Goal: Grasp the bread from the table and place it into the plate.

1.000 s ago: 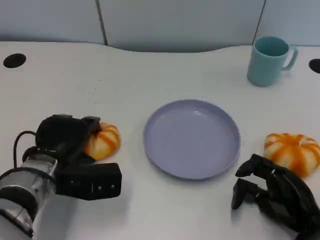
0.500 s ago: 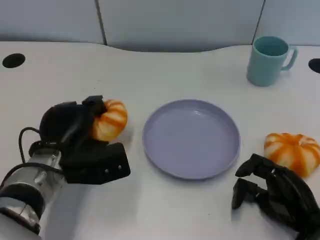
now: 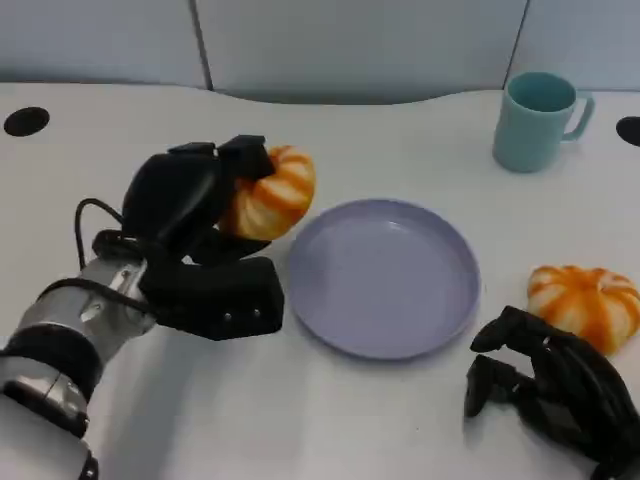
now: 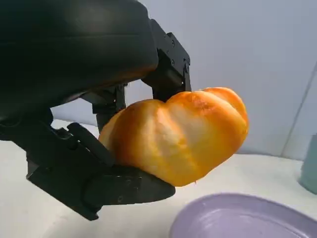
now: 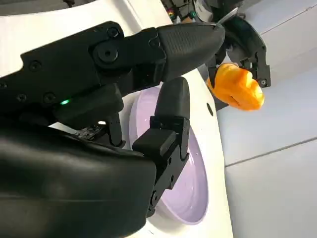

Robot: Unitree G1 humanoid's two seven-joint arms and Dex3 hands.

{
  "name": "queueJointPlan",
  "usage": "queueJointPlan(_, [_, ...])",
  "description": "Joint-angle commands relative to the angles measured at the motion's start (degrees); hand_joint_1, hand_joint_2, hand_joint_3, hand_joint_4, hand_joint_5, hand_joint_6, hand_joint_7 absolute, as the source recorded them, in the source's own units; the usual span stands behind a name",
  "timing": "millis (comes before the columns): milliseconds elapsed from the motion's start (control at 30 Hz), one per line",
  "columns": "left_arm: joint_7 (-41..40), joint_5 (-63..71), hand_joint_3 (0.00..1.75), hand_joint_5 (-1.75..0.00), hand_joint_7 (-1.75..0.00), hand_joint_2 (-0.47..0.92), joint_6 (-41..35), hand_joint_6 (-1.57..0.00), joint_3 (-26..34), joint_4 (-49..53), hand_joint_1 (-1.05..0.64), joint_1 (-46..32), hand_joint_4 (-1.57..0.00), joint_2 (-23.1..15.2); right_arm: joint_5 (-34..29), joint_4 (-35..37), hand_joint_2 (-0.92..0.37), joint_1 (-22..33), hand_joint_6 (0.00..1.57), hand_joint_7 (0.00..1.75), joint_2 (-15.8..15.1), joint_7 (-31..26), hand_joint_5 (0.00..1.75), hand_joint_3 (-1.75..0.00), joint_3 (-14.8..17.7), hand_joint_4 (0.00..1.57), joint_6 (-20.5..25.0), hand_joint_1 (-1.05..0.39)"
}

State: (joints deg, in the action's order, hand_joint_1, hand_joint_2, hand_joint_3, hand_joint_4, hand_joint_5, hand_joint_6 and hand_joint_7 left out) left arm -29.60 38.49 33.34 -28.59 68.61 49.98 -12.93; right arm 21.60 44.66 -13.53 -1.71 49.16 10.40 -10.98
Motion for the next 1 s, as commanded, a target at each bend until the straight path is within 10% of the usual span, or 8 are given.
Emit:
queueJointPlan(33, [4.6, 0.2, 1.16, -1.75, -1.75, 0.56, 2.9, -0.73, -0.8, -0.7, -0.27, 3.6, -0.93, 0.7, -1.0, 1.2, -0.92, 0.7, 0.68, 1.14, -0.1, -0.5, 1.59, -0.23, -0.7, 0.67, 0.0, -0.49])
queueJointPlan(1000, [17.6, -0.7, 1.12, -1.75, -1.75, 0.59, 4.0, -0.76, -0.5, 0.9, -0.28, 7.8, -0.91, 4.4, -1.0, 0.1, -0.92, 1.0, 0.66, 1.18, 0.2, -1.1, 1.61, -0.24, -2.5, 0.65, 0.5, -0.50])
